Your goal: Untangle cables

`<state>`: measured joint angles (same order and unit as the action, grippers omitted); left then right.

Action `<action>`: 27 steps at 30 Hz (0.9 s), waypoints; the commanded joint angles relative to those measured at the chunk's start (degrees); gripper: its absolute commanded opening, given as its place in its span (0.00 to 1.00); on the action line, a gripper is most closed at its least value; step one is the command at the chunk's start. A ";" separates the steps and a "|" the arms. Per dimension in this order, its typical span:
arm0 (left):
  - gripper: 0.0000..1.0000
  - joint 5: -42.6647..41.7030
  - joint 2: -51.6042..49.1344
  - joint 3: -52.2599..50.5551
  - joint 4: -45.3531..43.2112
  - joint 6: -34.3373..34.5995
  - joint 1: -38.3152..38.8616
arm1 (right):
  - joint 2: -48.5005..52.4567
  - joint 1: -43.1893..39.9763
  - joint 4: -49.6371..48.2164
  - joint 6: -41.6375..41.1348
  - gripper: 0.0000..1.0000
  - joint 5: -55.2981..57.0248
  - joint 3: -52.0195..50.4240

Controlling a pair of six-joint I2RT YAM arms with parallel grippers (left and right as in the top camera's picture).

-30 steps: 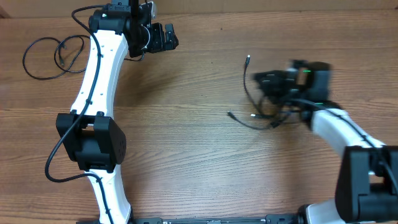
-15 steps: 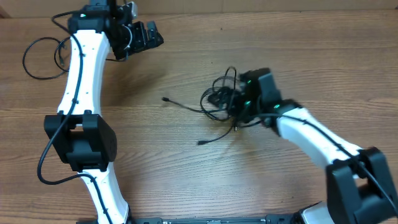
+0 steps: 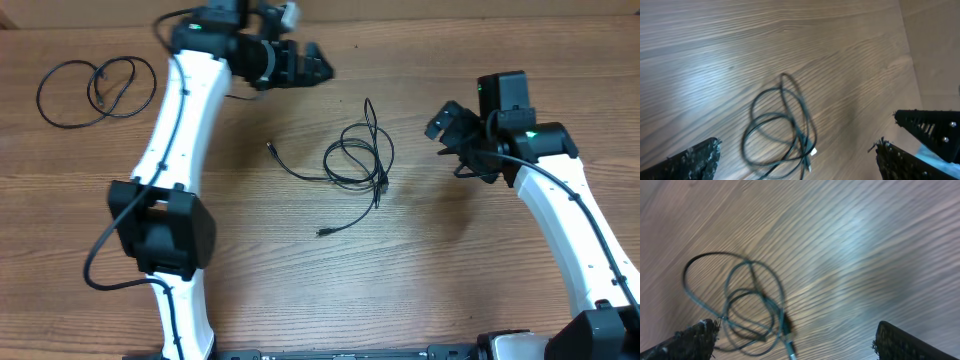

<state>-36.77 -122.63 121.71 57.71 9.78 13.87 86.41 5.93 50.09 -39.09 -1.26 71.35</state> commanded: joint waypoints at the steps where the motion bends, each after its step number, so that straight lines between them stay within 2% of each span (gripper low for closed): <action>1: 0.99 6.23 -1.75 -0.37 -2.25 5.38 3.82 | -0.15 -0.57 0.50 0.39 1.00 2.45 0.28; 8: 1.00 11.87 -5.18 -0.39 -4.44 6.14 9.79 | -0.15 -0.55 3.04 0.39 1.00 3.91 0.28; 13: 1.00 11.69 -8.72 -0.39 -4.33 11.02 11.17 | -0.15 -0.55 3.39 0.39 1.00 4.17 0.28; 15: 0.95 11.34 -10.25 -0.39 -4.42 13.03 11.39 | -0.15 -0.55 3.34 0.37 1.00 4.15 0.28; 18: 0.81 8.55 -12.04 -0.39 -4.68 15.34 11.47 | -0.15 -0.55 3.19 0.37 1.00 4.17 0.28; 21: 0.80 7.69 -12.76 -0.39 -4.74 17.97 11.67 | -0.15 -0.55 3.17 0.37 1.00 4.17 0.28; 22: 0.78 7.72 -13.03 -0.39 -4.72 19.23 11.74 | -0.15 -0.55 3.19 0.37 1.00 4.17 0.28; 24: 0.65 7.74 -13.22 -0.44 -4.79 21.62 11.91 | -0.15 -0.55 3.19 0.37 1.00 4.17 0.28; 27: 0.60 7.76 -13.53 -0.44 -6.36 25.18 12.48 | -0.15 -0.55 3.17 0.37 1.00 4.17 0.28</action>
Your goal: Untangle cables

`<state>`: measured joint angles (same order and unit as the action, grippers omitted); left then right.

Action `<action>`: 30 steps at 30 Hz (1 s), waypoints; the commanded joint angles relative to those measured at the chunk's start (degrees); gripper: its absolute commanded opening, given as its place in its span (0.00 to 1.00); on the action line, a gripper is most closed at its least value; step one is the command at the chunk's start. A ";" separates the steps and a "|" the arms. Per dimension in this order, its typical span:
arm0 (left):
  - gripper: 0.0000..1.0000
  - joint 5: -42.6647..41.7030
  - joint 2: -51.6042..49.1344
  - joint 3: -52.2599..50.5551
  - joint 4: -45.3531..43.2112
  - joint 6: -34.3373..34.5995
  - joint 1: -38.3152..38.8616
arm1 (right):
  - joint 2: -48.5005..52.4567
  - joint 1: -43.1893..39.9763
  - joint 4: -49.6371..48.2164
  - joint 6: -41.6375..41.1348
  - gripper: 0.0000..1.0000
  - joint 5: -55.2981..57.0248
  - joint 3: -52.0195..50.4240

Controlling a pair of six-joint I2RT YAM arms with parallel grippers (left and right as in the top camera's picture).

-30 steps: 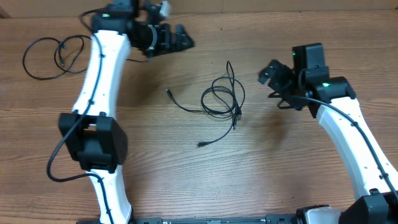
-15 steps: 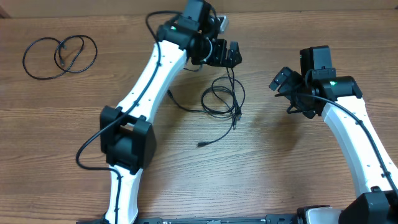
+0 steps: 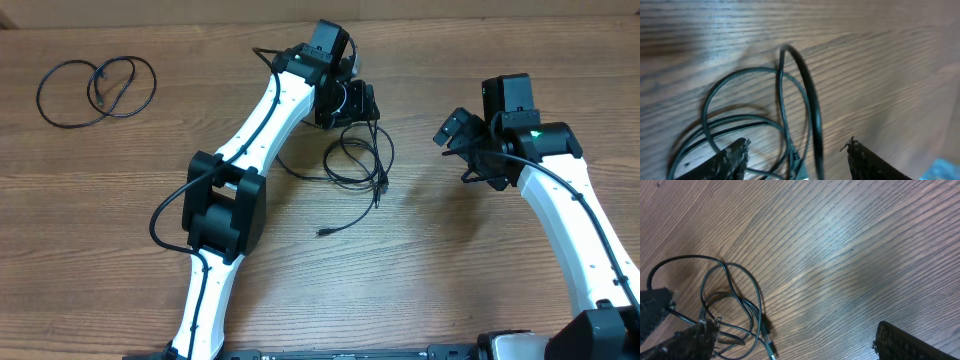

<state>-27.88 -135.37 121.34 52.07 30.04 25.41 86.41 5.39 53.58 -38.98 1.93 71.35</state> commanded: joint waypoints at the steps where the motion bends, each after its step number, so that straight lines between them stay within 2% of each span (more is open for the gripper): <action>1: 0.57 -1.16 -1.07 -0.07 -1.86 5.84 1.38 | -0.15 0.00 -0.33 0.26 1.00 0.98 0.28; 2: 0.57 -1.07 -1.27 -0.07 -2.19 6.25 1.66 | -0.15 0.00 -0.33 0.26 1.00 0.98 0.28; 4: 0.44 -1.14 -1.84 -0.07 -2.84 6.36 2.34 | -0.15 0.00 -0.33 0.26 1.00 0.98 0.28; 5: 0.41 -1.14 -2.14 -0.07 -2.84 6.86 2.71 | -0.15 0.00 -0.33 0.26 1.00 0.98 0.28; 9: 0.33 -1.07 -3.48 -0.07 -3.69 8.72 4.07 | -0.15 0.00 -0.33 0.26 1.00 0.98 0.28; 11: 0.22 -0.83 -4.04 -0.07 -4.87 7.67 4.59 | -0.15 0.00 -0.33 0.26 1.00 0.98 0.28; 12: 0.09 -0.13 -4.04 -0.07 -5.40 6.69 4.66 | -0.15 0.00 -0.33 0.26 1.00 0.98 0.28; 13: 0.04 1.27 -4.04 -0.07 -6.14 4.85 4.66 | -0.15 0.00 -0.33 0.26 1.00 0.98 0.28; 16: 0.04 2.64 -3.19 1.27 -6.95 0.66 4.42 | -0.15 0.00 -0.33 0.26 1.00 0.98 0.28; 20: 0.04 -2.93 -0.31 7.10 -4.48 -8.57 3.52 | -0.15 0.00 -0.33 0.26 1.00 0.98 0.28; 22: 0.04 -0.61 1.53 11.08 -0.68 -11.89 3.21 | -0.15 0.00 -0.33 0.26 1.00 0.98 0.28; 26: 0.04 9.75 5.53 18.78 6.64 -14.51 2.73 | -0.15 0.00 -0.33 0.26 1.00 0.98 0.28; 30: 0.04 9.99 10.19 23.80 10.69 -17.86 2.69 | -0.15 0.00 -0.33 0.26 1.00 1.01 0.28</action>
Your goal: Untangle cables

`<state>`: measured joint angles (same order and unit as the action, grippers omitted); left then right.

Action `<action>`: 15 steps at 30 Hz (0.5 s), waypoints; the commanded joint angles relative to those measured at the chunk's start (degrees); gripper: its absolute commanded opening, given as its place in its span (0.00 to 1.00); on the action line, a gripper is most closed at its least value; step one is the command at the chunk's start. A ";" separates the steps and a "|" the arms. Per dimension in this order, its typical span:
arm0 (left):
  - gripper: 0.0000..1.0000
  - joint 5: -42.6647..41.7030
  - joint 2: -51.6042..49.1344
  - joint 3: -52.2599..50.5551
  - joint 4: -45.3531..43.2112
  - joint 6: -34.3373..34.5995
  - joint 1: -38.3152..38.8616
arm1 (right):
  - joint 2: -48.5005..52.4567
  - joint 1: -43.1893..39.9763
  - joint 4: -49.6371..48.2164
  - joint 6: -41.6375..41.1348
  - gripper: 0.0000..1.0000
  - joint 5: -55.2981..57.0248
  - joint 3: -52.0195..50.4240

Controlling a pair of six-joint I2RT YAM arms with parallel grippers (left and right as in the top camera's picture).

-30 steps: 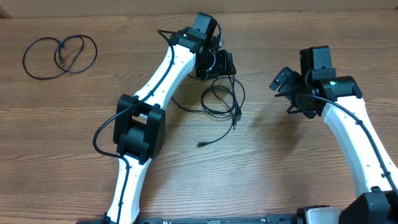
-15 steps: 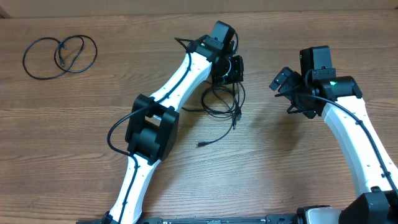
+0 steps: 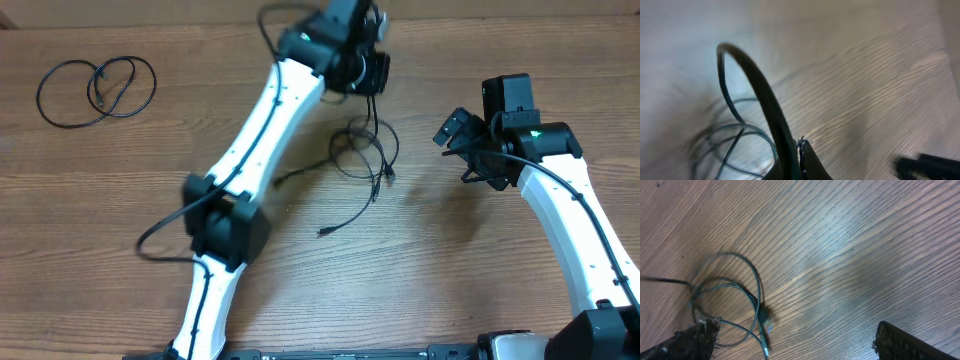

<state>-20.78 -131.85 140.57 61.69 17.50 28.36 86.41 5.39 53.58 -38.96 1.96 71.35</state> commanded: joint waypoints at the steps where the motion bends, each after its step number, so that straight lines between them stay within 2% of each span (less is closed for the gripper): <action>1: 0.04 2.78 8.04 5.33 1.62 -6.01 -0.26 | -0.15 0.00 -0.33 0.24 1.00 0.98 0.28; 5: 0.04 2.78 13.68 5.68 0.76 -8.50 -0.26 | -0.15 0.00 -0.35 0.24 1.00 0.94 0.28; 11: 0.04 2.64 20.55 5.68 -5.22 -10.91 -0.26 | -0.15 0.00 -1.46 0.24 1.00 -0.26 0.28; 15: 0.04 0.79 23.50 5.68 -9.38 -11.78 -0.26 | -0.04 0.11 -2.95 0.02 1.00 -11.47 0.24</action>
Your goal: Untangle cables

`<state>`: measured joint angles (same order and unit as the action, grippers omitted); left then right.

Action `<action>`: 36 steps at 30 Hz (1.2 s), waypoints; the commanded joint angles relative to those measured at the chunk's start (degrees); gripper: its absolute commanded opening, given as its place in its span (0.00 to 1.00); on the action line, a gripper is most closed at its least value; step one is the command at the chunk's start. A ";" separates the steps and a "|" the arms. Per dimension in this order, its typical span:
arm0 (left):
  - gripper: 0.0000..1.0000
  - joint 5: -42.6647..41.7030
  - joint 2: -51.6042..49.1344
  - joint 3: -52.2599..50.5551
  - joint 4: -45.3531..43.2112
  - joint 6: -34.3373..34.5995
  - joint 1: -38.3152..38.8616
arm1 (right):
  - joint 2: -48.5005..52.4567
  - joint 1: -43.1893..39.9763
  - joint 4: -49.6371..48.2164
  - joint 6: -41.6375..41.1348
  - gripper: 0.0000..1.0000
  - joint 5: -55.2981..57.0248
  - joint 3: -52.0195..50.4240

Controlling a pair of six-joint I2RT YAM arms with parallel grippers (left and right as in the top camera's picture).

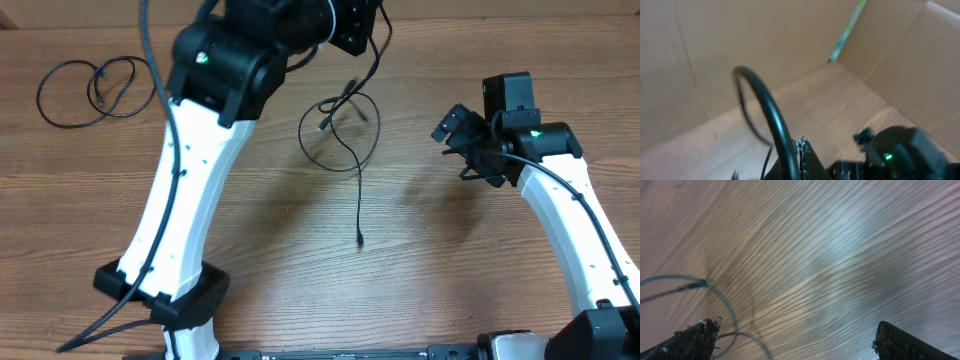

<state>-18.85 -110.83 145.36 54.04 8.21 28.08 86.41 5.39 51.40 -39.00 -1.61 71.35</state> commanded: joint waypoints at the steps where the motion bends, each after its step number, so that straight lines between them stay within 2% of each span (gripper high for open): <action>1: 0.04 -1.14 3.04 0.90 -2.89 -2.49 0.02 | 0.09 0.26 -1.29 0.07 1.00 -11.13 0.22; 9: 0.04 -7.34 5.03 0.90 -13.62 -1.57 0.07 | 0.61 6.03 -8.92 -1.55 1.00 -24.81 -2.29; 12: 0.04 -4.28 4.92 0.90 -16.09 -1.60 0.07 | 0.61 8.87 -8.26 -1.11 1.00 -25.49 -2.62; 17: 0.04 1.09 4.83 0.90 -20.04 -1.14 0.07 | 0.61 13.64 -8.39 4.26 1.00 -25.46 -2.73; 20: 0.04 1.09 4.83 0.90 -23.71 1.29 0.07 | 0.66 16.65 -11.21 8.79 1.00 -23.50 -2.73; 23: 0.04 1.09 4.83 0.90 -27.56 1.66 0.07 | 0.76 19.26 -11.98 9.55 1.00 -15.30 -2.73; 25: 0.05 1.07 4.83 0.90 -29.29 4.33 0.07 | 1.16 20.44 -13.35 9.51 1.00 -10.19 -2.73; 33: 0.04 0.83 4.85 0.90 -30.36 14.32 0.07 | 5.40 20.81 -30.64 11.67 0.99 -5.68 -2.73; 34: 0.04 0.81 4.87 0.90 -30.36 14.99 0.07 | 6.10 20.81 -32.46 12.79 0.98 -5.46 -2.73; 36: 0.04 0.79 4.87 0.90 -30.62 15.87 0.07 | 7.74 20.81 -35.56 13.88 0.91 -5.25 -2.73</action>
<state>-18.55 -107.24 145.36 24.12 20.16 28.12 92.09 26.24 18.06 -28.14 -9.28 68.69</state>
